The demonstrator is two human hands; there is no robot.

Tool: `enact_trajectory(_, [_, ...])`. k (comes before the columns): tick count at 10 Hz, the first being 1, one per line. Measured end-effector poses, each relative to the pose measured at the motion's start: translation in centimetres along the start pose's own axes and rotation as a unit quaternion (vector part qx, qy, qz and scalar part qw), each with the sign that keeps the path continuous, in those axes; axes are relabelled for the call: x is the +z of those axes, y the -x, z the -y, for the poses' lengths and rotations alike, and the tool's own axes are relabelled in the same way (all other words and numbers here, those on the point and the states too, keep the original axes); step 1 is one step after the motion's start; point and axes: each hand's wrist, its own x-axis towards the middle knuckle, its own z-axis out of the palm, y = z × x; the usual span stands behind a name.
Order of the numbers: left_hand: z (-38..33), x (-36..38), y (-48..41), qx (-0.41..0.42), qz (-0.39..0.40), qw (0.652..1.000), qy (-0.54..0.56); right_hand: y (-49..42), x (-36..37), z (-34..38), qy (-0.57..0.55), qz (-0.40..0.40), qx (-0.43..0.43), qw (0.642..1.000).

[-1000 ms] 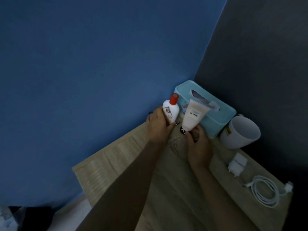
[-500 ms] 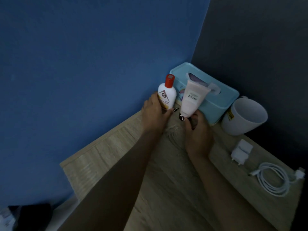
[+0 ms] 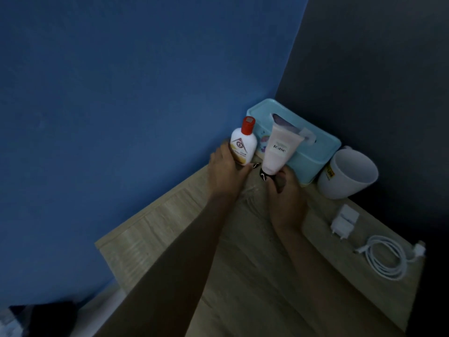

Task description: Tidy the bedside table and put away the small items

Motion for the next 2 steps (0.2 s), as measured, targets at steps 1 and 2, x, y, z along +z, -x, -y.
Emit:
enact_trajectory(1, [-0.7,-1.7,1.2,-0.054,0.032,0.997,0.052,0.8,0.0,0.2,-0.014,0.016,0.026,0.999])
enact_trajectory(2, [-1.3,-4.7,4.2,-0.086,0.084,0.991,0.056,3.0,-1.2,1.1,-0.010,0.028,0.097,0.995])
